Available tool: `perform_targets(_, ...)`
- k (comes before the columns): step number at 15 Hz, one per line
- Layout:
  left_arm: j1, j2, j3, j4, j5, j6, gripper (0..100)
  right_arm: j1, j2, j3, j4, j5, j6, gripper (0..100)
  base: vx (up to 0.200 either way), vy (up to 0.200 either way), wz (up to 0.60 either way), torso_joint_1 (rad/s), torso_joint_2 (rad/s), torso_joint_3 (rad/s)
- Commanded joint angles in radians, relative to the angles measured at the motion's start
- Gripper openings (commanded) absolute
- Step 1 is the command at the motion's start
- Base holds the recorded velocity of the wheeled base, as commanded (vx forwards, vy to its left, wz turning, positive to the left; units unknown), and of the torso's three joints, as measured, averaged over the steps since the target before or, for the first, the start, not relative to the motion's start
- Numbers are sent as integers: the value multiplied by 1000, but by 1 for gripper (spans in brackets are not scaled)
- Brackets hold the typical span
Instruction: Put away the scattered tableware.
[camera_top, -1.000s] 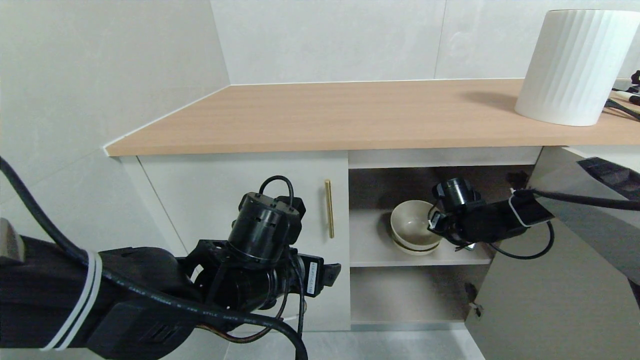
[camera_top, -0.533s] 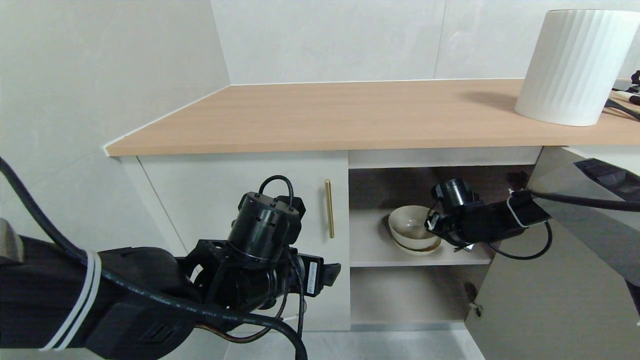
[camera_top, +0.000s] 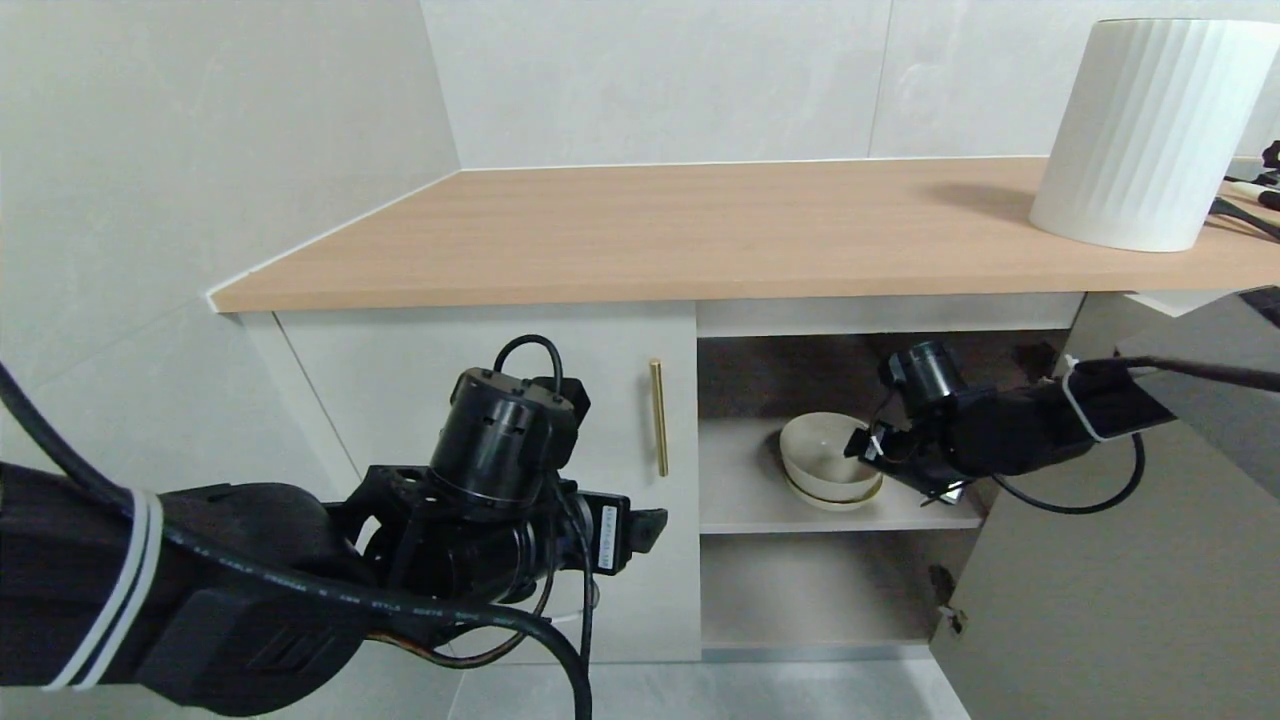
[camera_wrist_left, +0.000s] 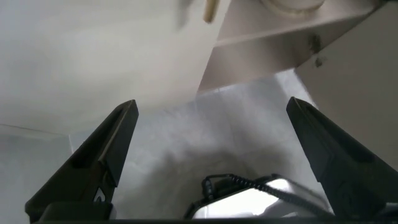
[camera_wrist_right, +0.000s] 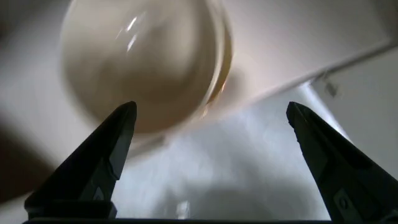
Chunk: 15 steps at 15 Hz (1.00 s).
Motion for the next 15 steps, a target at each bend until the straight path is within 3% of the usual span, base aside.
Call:
perform_targets(1, 9, -50, 13, 1, 0, -18, 100, 37, -184, 100, 19, 57, -49, 100, 0, 0, 0, 0, 0, 0)
perform_targets(4, 33, -141, 76, 4, -6, -24, 100, 123, -372, 220, 20, 57, -123, 100, 0, 0, 0, 0, 0, 0)
perform_targets(6, 33, -219, 154, 3, -8, -15, 100, 149, -478, 292, 22, 56, -140, 100, -200, 0, 0, 2, 5, 0)
perform_targets(10, 50, -411, 188, 7, -25, 37, 100, 181, -725, 415, 141, 54, -144, 100, -200, 0, 0, 0, 4, 4)
perform_targets(12, 56, -457, 266, 17, -63, 37, 100, 213, -836, 476, 192, 54, -144, 100, -200, 0, 0, 0, 5, 2)
perform_targets(15, 69, -483, 380, 12, -72, 29, 100, 233, -928, 541, 224, 59, -149, 100, -200, 0, 0, -1, 10, 4)
